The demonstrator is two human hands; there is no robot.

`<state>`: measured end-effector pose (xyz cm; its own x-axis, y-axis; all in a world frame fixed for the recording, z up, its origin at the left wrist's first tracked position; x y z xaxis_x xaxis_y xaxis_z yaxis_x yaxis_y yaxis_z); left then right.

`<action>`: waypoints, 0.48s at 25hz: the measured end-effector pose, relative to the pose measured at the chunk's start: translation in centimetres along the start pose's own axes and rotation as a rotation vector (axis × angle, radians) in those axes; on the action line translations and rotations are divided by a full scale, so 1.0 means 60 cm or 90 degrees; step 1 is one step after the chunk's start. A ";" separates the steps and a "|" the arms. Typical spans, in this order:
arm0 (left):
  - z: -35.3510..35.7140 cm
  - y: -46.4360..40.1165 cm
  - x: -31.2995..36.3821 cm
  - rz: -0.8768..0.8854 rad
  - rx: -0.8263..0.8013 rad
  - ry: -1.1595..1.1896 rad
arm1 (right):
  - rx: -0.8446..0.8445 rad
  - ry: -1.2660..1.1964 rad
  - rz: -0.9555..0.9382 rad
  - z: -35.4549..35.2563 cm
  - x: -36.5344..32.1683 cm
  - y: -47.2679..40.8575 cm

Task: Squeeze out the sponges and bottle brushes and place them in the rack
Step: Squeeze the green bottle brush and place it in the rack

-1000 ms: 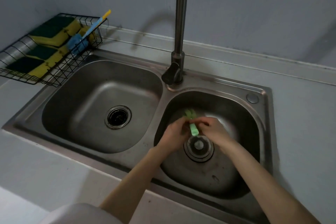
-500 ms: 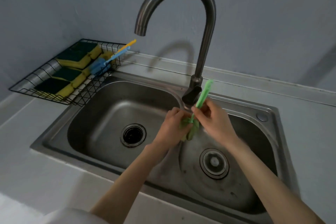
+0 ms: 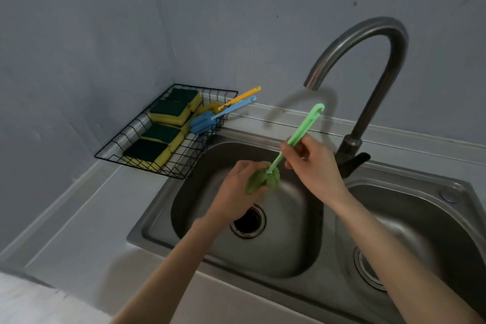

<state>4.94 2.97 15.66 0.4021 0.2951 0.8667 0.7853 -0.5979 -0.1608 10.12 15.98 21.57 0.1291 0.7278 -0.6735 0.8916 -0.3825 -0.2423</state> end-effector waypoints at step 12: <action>-0.240 -0.068 -0.085 -0.055 0.162 -0.001 | 0.045 -0.243 0.018 0.066 -0.116 -0.124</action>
<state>-7.07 -6.82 18.70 0.3285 0.3382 0.8819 0.9100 -0.3634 -0.1996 0.85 11.52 25.28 -0.0296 0.4576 -0.8887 0.8564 -0.4468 -0.2586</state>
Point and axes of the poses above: each hand's wrist, its own y-axis away from the middle knuckle, its own z-axis out of the palm, x = y × z, the point moved 4 cm from there along -y, towards the middle knuckle, and after that the axes turned 14 degrees about y, right-handed, at the moved point
